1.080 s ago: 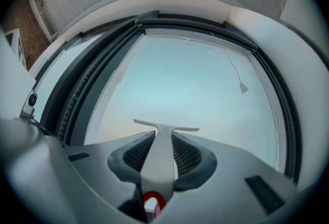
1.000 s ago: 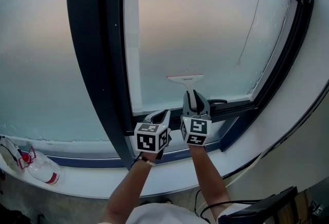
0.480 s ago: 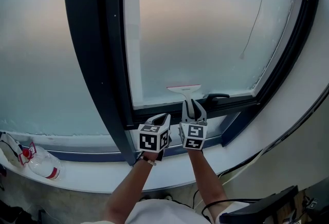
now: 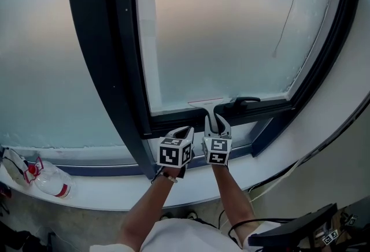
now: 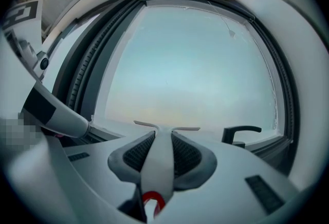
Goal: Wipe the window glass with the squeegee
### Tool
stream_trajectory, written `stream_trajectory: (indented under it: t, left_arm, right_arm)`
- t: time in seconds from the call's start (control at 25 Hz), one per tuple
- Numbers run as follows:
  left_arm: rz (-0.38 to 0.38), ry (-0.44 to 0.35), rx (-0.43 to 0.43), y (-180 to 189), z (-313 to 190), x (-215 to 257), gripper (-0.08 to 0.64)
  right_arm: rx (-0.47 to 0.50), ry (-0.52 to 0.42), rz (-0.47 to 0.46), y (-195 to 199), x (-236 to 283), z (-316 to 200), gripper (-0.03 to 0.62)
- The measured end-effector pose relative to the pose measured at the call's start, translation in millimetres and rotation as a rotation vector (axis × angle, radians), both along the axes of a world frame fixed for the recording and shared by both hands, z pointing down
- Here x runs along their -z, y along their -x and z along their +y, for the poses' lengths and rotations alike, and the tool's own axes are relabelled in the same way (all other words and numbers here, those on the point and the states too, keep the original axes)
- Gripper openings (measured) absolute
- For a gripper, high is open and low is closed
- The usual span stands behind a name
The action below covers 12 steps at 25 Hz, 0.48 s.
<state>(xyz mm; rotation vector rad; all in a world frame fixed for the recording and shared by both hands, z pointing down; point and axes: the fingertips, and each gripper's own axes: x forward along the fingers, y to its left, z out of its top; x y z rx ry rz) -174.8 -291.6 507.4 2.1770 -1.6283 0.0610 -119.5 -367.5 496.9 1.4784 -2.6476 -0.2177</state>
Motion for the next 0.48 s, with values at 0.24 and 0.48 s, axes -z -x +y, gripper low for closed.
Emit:
stream_trajectory:
  t: [0.24,0.48]
  left_arm:
    - [0.003,0.01,-0.008,1,-2,-7,-0.002]
    - [0.014,0.019,-0.024,2,1,-9,-0.002]
  right_arm:
    - [-0.016,0.046,0.034,-1,-28,-2,0.091]
    - [-0.025,0.072,0.035,-3,-36,-1,0.091]
